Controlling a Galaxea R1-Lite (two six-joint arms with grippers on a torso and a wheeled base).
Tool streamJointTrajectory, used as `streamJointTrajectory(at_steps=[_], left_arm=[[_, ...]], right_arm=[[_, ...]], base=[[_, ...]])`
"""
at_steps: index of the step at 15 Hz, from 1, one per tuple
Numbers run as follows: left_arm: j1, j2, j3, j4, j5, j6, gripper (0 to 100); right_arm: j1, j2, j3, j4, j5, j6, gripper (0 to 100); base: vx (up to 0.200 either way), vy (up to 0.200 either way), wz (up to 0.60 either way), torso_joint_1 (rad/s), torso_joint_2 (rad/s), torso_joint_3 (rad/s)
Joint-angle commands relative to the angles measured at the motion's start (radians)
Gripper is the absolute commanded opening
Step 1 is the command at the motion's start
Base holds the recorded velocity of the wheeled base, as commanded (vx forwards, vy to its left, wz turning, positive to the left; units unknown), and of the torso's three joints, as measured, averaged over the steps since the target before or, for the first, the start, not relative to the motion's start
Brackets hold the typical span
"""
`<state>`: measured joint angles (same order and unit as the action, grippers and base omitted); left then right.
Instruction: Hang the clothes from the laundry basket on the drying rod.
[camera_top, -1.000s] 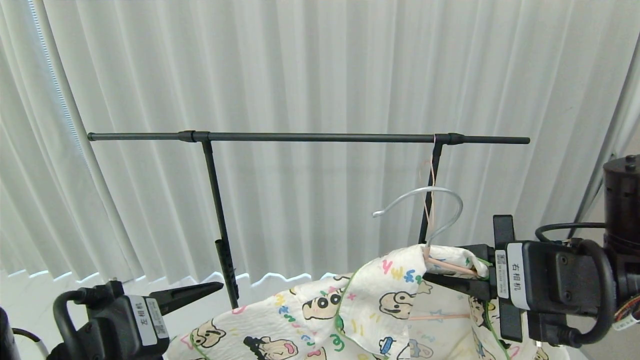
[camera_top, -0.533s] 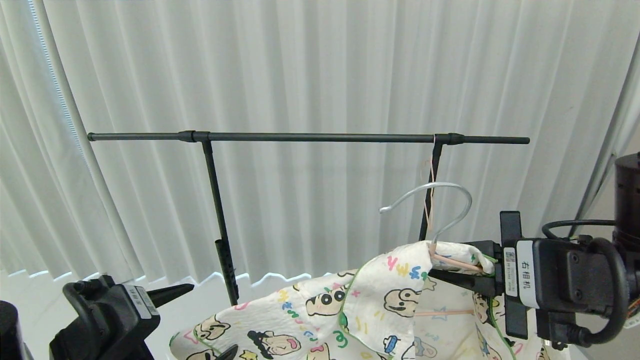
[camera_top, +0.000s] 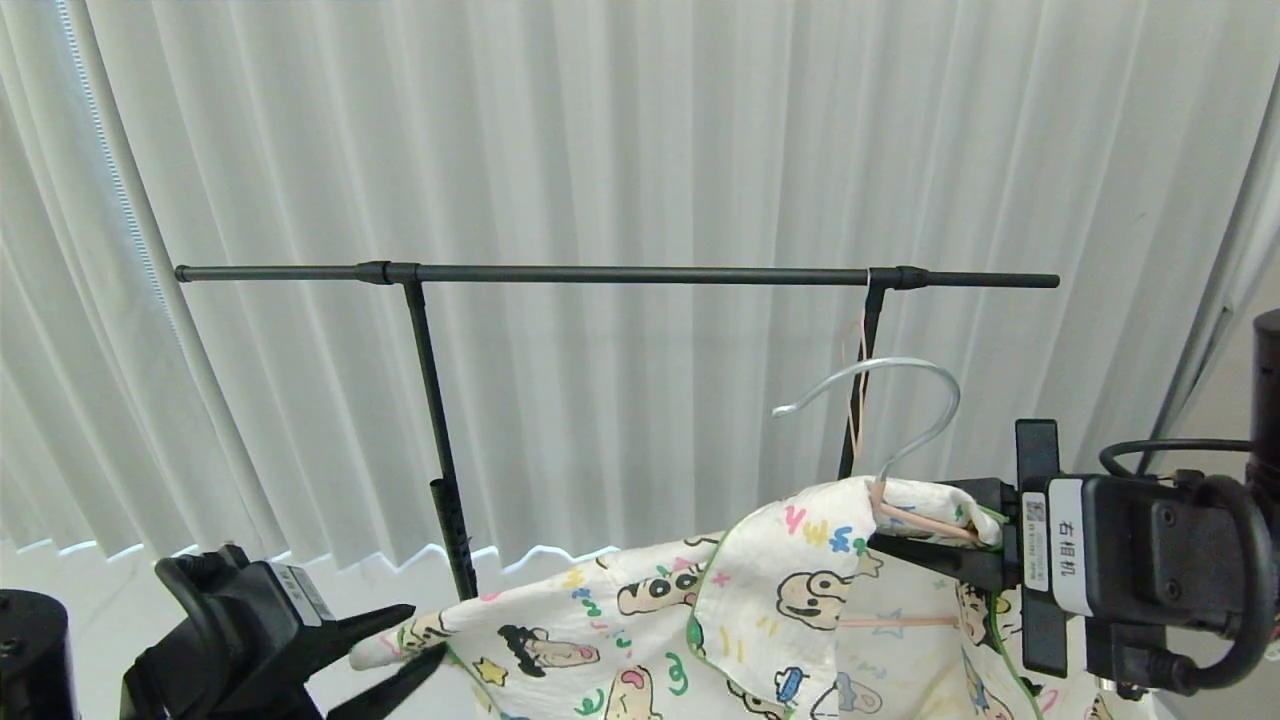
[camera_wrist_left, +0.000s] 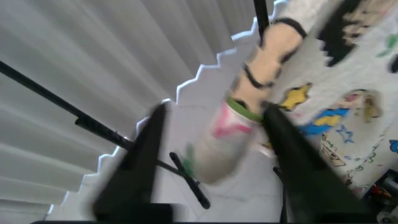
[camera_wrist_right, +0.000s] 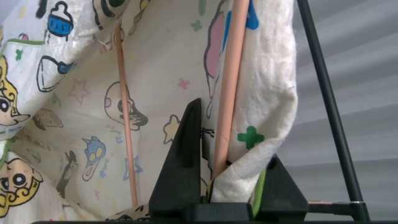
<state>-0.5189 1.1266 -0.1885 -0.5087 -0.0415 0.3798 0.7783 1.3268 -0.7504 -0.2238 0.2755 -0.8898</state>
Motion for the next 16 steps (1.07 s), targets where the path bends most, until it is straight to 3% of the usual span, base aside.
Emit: streamJointTrajectory(at_steps=[1,5,8,11,12,16], left_arm=[[0.094,-0.002,-0.002,-0.001,0.003,0.002,0],[0.293,-0.002,-0.009,-0.001,0.003,0.007,0],[0.289,-0.004,-0.009,-0.002,0.002,0.01,0],[0.231,-0.022,-0.012,-0.001,0.002,0.01,0],[0.226,-0.024,-0.012,-0.002,0.0,0.008,100],[0.224,-0.053,-0.046,-0.002,-0.005,0.001,100]], right_arm=[[-0.011,-0.014,0.008,0.0,-0.022,0.0,0],[-0.034,-0.021,0.016,0.0,-0.052,0.005,0],[-0.044,-0.021,0.014,0.0,-0.061,0.005,0],[-0.045,-0.021,0.014,0.0,-0.081,0.005,0],[-0.048,-0.021,0.014,0.0,-0.084,0.005,0],[-0.096,-0.014,0.0,0.003,-0.18,0.005,0]], base=[[0.0,0.0,0.0,0.0,0.0,0.0],[0.0,0.0,0.0,0.0,0.0,0.0],[0.0,0.0,0.0,0.0,0.0,0.0],[0.0,0.0,0.0,0.0,0.0,0.0],[0.0,0.0,0.0,0.0,0.0,0.0],[0.0,0.0,0.0,0.0,0.0,0.0]])
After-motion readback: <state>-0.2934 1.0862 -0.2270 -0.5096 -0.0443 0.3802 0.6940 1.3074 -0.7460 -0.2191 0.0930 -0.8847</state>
